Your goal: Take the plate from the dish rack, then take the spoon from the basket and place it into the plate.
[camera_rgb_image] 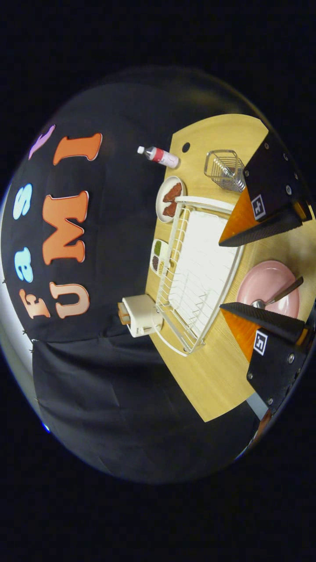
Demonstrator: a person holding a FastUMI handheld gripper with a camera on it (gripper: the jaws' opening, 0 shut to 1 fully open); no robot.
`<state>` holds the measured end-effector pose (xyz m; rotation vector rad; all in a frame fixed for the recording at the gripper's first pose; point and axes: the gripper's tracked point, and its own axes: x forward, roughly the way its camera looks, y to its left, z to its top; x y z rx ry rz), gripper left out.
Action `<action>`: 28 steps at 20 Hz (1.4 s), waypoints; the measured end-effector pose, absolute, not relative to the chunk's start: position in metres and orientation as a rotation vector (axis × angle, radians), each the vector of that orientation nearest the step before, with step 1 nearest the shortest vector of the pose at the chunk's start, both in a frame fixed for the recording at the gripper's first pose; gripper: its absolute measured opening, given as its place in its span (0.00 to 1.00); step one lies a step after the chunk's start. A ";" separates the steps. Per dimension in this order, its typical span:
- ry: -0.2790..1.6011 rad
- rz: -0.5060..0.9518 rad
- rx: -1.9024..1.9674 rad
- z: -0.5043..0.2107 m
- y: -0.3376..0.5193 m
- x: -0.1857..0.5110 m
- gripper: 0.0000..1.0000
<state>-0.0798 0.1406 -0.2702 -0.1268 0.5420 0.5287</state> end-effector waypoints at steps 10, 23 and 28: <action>0.276 0.358 -0.043 -0.147 0.088 -0.043 0.93; 0.096 0.149 -0.088 -0.062 0.013 -0.020 0.93; 0.011 0.142 -0.130 -0.040 0.012 -0.021 0.93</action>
